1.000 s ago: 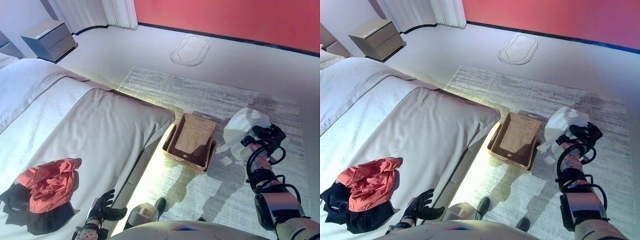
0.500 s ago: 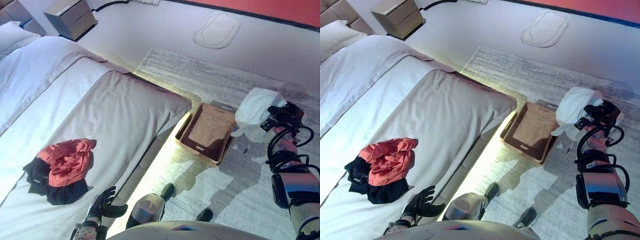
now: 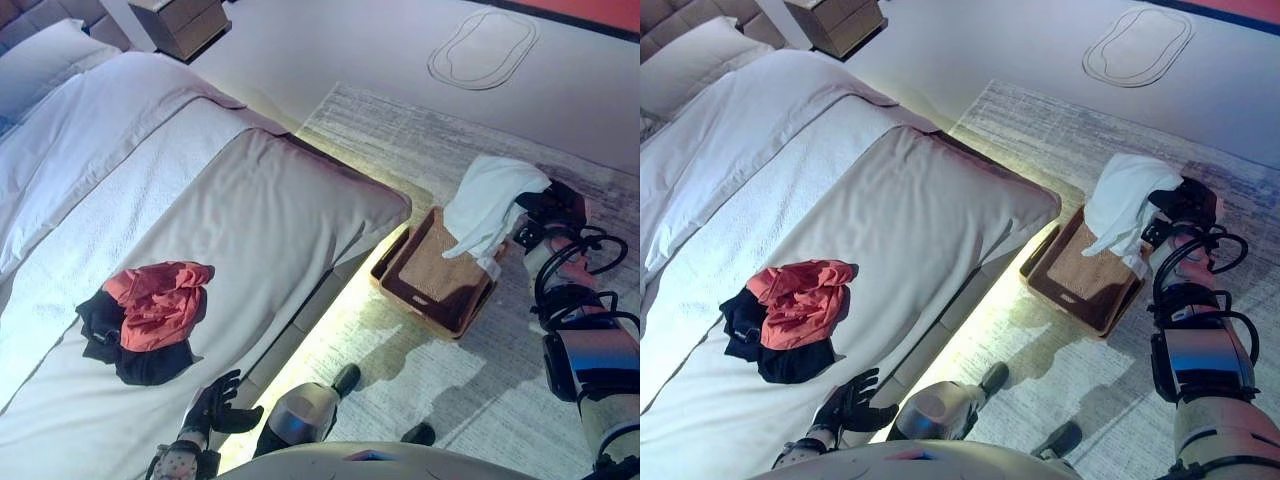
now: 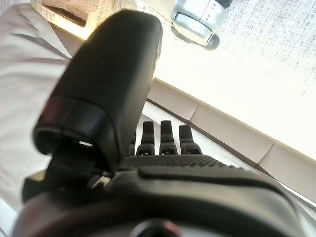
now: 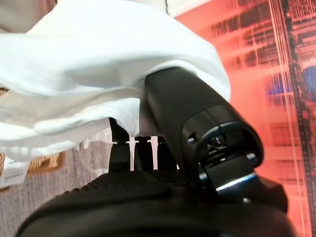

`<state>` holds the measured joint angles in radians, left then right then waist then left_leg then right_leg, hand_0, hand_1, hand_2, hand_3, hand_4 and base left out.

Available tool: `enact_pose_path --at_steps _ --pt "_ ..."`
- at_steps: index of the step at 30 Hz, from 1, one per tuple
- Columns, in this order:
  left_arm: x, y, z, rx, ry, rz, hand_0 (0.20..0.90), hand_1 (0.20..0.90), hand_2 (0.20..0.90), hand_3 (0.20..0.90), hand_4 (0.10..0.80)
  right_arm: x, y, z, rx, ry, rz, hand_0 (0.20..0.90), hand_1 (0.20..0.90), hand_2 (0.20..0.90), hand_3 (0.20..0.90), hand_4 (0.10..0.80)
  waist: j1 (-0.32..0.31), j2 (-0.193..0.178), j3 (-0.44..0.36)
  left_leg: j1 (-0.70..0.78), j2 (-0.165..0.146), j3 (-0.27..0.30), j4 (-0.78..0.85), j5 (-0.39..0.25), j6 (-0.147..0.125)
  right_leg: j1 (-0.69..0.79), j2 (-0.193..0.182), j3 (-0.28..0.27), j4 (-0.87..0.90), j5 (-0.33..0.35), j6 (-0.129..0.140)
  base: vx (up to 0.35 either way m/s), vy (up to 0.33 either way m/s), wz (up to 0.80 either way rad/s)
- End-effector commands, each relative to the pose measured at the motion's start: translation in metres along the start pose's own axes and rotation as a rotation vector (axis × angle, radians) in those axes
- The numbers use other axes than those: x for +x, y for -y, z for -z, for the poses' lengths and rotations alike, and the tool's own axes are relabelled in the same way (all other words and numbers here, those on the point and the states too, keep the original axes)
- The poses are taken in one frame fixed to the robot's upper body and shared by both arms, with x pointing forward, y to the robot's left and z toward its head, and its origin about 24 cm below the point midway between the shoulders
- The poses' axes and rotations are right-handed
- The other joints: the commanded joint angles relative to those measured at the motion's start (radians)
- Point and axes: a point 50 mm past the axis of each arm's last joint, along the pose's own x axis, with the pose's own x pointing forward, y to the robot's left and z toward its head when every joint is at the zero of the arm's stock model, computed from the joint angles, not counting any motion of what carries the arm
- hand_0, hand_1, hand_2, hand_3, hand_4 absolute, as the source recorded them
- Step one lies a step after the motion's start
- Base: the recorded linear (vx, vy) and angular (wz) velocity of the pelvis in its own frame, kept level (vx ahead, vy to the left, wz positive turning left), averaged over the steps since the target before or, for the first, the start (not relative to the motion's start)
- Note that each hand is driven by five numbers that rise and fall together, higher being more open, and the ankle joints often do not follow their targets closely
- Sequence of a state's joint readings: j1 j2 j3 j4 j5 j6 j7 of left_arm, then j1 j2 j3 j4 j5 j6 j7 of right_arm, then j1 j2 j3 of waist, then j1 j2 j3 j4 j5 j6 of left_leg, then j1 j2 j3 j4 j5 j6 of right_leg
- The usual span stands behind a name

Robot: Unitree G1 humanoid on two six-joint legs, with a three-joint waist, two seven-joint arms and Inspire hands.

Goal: Pick up the clothes from the bed and place them into the basket

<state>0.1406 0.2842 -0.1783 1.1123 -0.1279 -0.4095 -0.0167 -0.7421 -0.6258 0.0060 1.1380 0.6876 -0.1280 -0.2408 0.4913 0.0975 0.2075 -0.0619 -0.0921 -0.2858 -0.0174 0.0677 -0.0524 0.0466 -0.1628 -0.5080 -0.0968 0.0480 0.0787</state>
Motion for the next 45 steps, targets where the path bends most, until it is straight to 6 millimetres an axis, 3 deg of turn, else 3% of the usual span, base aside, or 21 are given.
enact_pose_path --at_steps 1,2,5,6,7,11,18,21,26,28,30,37,39,40,42,43,45 --pt "-0.008 -0.034 0.001 0.062 0.030 -0.056 0.900 0.900 0.900 0.900 0.800 0.002 -0.015 -0.094 0.020 0.334 -0.072 0.700 0.700 0.700 0.667 0.567 0.012 -0.015 -0.036 -0.064 0.022 0.002 -0.036 -0.009 -0.022 0.059 -0.028 -0.007 0.098 -0.118 0.015 0.004 0.021 0.06" --pt "-0.008 -0.034 0.001 0.065 0.028 -0.054 0.900 0.900 0.900 0.900 0.800 0.003 -0.016 -0.094 0.024 0.327 -0.069 0.900 0.900 0.900 0.900 0.800 0.012 -0.016 -0.036 -0.065 0.021 0.002 -0.036 -0.008 -0.022 0.058 -0.029 -0.007 0.100 -0.118 0.017 -0.001 0.023 0.06" --pt "-0.008 -0.035 0.001 0.053 0.026 -0.051 0.900 0.900 0.900 0.900 0.800 0.003 -0.017 -0.092 0.030 0.321 -0.062 0.900 0.900 0.900 0.900 0.800 0.011 -0.015 -0.032 -0.064 0.022 0.004 -0.038 -0.008 -0.021 0.058 -0.029 -0.005 0.099 -0.116 0.019 -0.037 0.044 0.02" --pt "-0.008 -0.035 0.001 0.052 0.026 -0.049 0.900 0.900 0.900 0.900 0.800 0.003 -0.016 -0.092 0.032 0.319 -0.059 0.900 0.900 0.900 0.900 0.800 0.014 -0.007 -0.029 -0.075 0.014 0.006 -0.028 0.014 -0.014 0.048 -0.038 -0.023 0.102 -0.088 0.019 0.000 0.000 0.00" --pt "-0.009 -0.034 0.002 0.044 0.022 -0.050 0.900 0.900 0.900 0.900 0.800 0.003 -0.016 -0.089 0.032 0.311 -0.063 0.900 0.900 0.900 0.900 0.800 0.009 -0.016 -0.032 -0.062 0.022 0.006 -0.039 -0.008 -0.021 0.058 -0.030 -0.005 0.098 -0.114 0.021 -0.022 0.021 0.04" --pt "-0.008 -0.034 0.000 0.050 0.031 -0.047 0.900 0.900 0.900 0.900 0.800 0.003 -0.017 -0.078 0.032 0.281 -0.071 0.900 0.900 0.900 0.900 0.800 0.009 -0.024 -0.033 -0.058 0.025 0.008 -0.041 -0.007 -0.018 0.063 -0.028 -0.005 0.094 -0.109 0.025 0.006 -0.021 0.04" --pt "-0.005 -0.036 -0.003 0.069 0.017 -0.051 0.900 0.900 0.900 0.900 0.800 -0.001 -0.024 -0.038 -0.009 0.178 -0.108 0.900 0.900 0.900 0.900 0.800 0.012 -0.046 -0.055 -0.048 0.032 0.023 -0.046 0.013 -0.013 0.074 -0.015 -0.013 0.080 -0.082 0.023 -0.057 0.005 0.00" --pt "-0.003 -0.037 -0.005 0.073 0.021 -0.056 0.900 0.900 0.900 0.900 0.800 -0.003 -0.024 -0.029 -0.014 0.156 -0.119 0.900 0.900 0.900 0.900 0.800 0.013 -0.056 -0.064 -0.042 0.038 0.026 -0.047 0.010 -0.013 0.079 -0.008 -0.011 0.076 -0.084 0.021 -0.041 -0.054 -0.03" --pt "-0.001 -0.046 -0.011 0.071 0.023 -0.090 0.900 0.900 0.900 0.900 0.800 -0.005 -0.025 -0.017 -0.033 0.115 -0.153 0.900 0.900 0.900 0.900 0.800 0.004 -0.088 -0.089 -0.025 0.048 0.033 -0.053 0.009 -0.013 0.097 0.020 0.010 0.082 -0.106 0.009 -0.056 -0.078 -0.05" --pt "0.004 -0.047 -0.022 0.129 0.043 -0.063 0.900 0.900 0.900 0.900 0.800 -0.007 -0.012 -0.008 -0.030 0.112 -0.125 0.900 0.900 0.900 0.900 0.800 -0.052 -0.099 -0.106 -0.027 0.037 -0.003 -0.047 0.014 -0.002 0.069 0.070 0.123 0.109 -0.134 -0.021 -0.045 -0.151 0.20" --pt "0.005 -0.053 -0.025 0.117 0.040 -0.092 0.900 0.900 0.900 0.900 0.800 -0.008 -0.009 -0.005 -0.037 0.103 -0.136 0.900 0.900 0.900 0.900 0.800 -0.052 -0.104 -0.105 -0.015 0.044 -0.020 -0.048 0.019 -0.009 0.074 0.095 0.112 0.124 -0.153 -0.042 -0.039 -0.100 0.77" --pt "-0.003 -0.057 -0.006 0.118 -0.027 -0.136 0.900 0.900 0.900 0.900 0.800 -0.009 -0.008 0.004 -0.090 0.068 -0.182 0.900 0.900 0.900 0.900 0.800 -0.025 -0.126 -0.115 -0.006 0.061 -0.032 -0.042 0.024 -0.029 0.101 0.125 0.093 0.101 -0.144 -0.050 -0.041 -0.030 0.35" --pt "-0.005 -0.057 -0.001 0.138 -0.043 -0.130 0.900 0.900 0.900 0.900 0.800 -0.009 -0.004 0.005 -0.108 0.064 -0.184 0.900 0.900 0.900 0.900 0.800 -0.039 -0.135 -0.117 -0.018 0.078 0.069 -0.002 0.009 -0.036 0.110 0.117 0.051 0.100 -0.140 -0.045 0.002 0.110 0.35" --pt "-0.002 -0.055 -0.007 0.183 -0.039 -0.101 0.900 0.900 0.900 0.900 0.800 -0.008 0.010 0.002 -0.106 0.064 -0.142 0.900 0.900 0.900 0.900 0.800 -0.082 -0.137 -0.114 -0.043 0.115 0.278 0.038 0.006 -0.051 0.128 0.102 -0.021 0.090 -0.123 -0.033 0.102 0.123 0.86" --pt "0.007 -0.050 -0.022 0.227 -0.015 -0.062 0.900 0.900 0.900 0.900 0.800 -0.006 0.033 -0.002 -0.102 0.067 -0.076 0.900 0.900 0.900 0.900 0.800 -0.138 -0.143 -0.104 -0.070 0.178 0.528 0.097 -0.008 -0.085 0.169 0.080 -0.107 0.080 -0.109 -0.010 0.097 0.180 1.97" --pt "0.014 -0.045 -0.033 0.222 0.006 -0.053 0.900 0.900 0.900 0.900 0.800 -0.006 0.041 -0.005 -0.106 0.076 -0.073 0.900 0.900 0.900 0.900 0.800 -0.153 -0.142 -0.093 -0.098 0.193 0.569 0.147 -0.015 -0.082 0.178 0.060 -0.139 0.101 -0.111 -0.005 0.015 0.266 2.77" --pt "0.017 -0.043 -0.038 0.172 0.017 -0.078 0.900 0.900 0.900 0.900 0.800 -0.006 0.037 -0.010 -0.092 0.088 -0.115 0.900 0.900 0.900 0.900 0.800 -0.161 -0.140 -0.096 -0.093 0.171 0.581 0.113 -0.021 -0.058 0.184 0.048 -0.137 0.138 -0.136 0.005 0.063 0.295 2.15"
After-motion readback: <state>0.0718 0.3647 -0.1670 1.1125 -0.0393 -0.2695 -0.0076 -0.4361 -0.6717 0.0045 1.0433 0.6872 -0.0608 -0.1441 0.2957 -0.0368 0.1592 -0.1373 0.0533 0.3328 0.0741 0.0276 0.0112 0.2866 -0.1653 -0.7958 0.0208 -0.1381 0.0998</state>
